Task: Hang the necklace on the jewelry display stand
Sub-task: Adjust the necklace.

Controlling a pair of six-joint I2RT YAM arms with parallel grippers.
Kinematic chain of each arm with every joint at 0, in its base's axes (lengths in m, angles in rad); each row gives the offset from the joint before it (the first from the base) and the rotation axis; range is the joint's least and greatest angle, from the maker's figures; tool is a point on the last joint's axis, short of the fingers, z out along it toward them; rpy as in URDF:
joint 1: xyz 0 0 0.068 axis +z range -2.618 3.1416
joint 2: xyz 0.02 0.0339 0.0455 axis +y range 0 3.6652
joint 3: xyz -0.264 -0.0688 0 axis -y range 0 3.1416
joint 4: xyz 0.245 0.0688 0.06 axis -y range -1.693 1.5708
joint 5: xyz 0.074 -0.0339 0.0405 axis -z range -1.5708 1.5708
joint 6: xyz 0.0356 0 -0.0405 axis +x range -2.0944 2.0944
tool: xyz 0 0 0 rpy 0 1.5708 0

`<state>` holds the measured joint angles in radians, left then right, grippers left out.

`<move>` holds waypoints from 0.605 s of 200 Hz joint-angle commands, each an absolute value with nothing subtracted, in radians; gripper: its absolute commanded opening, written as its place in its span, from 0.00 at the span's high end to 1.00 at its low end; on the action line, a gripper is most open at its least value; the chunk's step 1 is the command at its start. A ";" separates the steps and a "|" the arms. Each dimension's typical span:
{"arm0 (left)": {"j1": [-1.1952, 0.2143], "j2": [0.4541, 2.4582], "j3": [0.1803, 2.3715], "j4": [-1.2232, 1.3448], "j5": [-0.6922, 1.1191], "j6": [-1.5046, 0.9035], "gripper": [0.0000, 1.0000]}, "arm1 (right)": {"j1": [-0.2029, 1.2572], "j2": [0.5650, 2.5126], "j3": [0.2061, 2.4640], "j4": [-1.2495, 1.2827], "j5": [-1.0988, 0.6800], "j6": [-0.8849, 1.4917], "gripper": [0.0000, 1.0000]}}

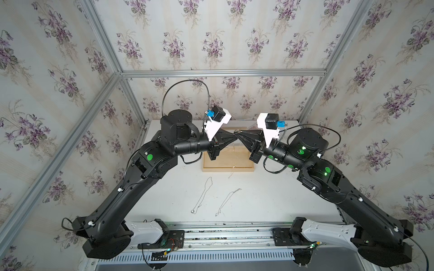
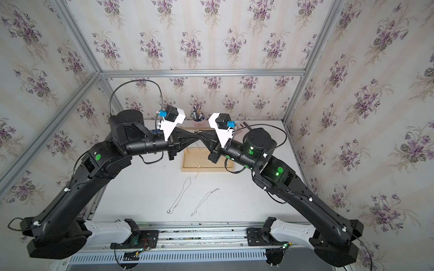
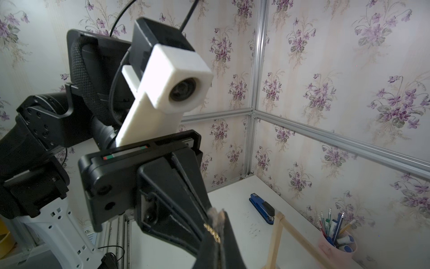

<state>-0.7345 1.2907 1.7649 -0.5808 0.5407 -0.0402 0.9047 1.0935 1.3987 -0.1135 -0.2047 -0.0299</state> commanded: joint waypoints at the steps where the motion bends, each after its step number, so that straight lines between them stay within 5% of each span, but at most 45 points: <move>1: -0.735 1.301 1.807 -0.605 0.513 -0.017 1.00 | 0.908 1.077 1.374 -0.090 -0.196 -0.026 0.99; 51: -0.734 1.374 1.939 -0.699 0.536 0.022 1.00 | 0.908 1.070 1.341 -0.094 -0.184 -0.013 1.00; 121: -0.735 1.454 1.977 -0.747 0.512 0.055 0.87 | 0.907 1.004 1.295 -0.025 -0.106 -0.006 1.00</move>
